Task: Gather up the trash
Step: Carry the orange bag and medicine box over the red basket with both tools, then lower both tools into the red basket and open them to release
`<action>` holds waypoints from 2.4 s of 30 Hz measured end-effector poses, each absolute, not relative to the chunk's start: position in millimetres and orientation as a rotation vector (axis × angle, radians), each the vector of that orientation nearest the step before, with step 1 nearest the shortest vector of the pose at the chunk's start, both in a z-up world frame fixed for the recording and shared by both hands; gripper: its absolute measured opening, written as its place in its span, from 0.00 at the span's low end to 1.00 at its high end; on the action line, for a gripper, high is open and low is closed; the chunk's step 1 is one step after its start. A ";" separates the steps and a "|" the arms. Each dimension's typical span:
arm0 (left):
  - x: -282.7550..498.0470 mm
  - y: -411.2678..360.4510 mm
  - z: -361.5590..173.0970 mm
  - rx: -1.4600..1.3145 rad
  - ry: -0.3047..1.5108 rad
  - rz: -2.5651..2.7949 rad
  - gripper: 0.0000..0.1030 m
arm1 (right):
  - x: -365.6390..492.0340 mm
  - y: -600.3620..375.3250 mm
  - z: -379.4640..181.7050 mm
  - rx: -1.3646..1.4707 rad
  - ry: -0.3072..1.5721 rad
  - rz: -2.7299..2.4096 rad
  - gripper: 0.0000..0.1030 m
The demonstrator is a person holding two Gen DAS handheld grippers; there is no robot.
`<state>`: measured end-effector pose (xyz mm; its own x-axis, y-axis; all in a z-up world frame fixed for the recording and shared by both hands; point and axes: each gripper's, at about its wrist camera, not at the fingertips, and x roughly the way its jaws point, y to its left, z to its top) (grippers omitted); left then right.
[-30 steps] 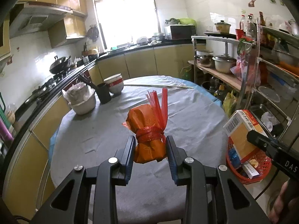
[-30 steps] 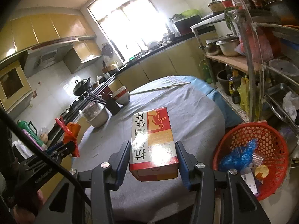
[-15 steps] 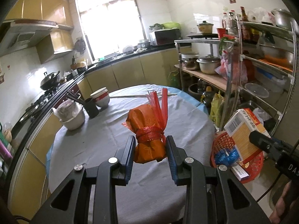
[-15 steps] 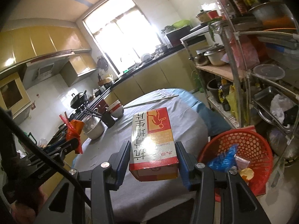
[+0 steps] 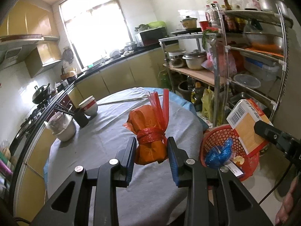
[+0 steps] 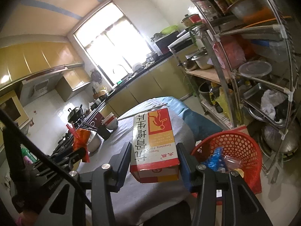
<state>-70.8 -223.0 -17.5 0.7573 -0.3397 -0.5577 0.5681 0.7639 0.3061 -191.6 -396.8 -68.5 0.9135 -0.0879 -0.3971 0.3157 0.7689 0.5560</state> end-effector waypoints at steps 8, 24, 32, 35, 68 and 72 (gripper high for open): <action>-81.1 -247.4 -19.5 0.520 0.487 -0.549 0.34 | -205.8 -411.8 -73.2 0.688 0.348 -0.250 0.49; -99.7 -291.2 -30.3 0.549 0.493 -0.609 0.34 | -236.1 -433.7 -81.0 0.722 0.335 -0.290 0.49; -107.4 -311.2 -41.5 0.573 0.500 -0.652 0.34 | -251.2 -449.9 -90.6 0.753 0.336 -0.333 0.49; -107.2 -316.0 -46.1 0.579 0.506 -0.659 0.34 | -254.5 -453.3 -95.9 0.765 0.341 -0.344 0.49; -90.5 -347.7 -95.5 0.608 0.629 -0.734 0.34 | -255.5 -467.5 -129.7 0.866 0.401 -0.365 0.49; -92.8 -349.4 -98.1 0.616 0.631 -0.743 0.34 | -253.7 -465.8 -132.6 0.868 0.411 -0.362 0.49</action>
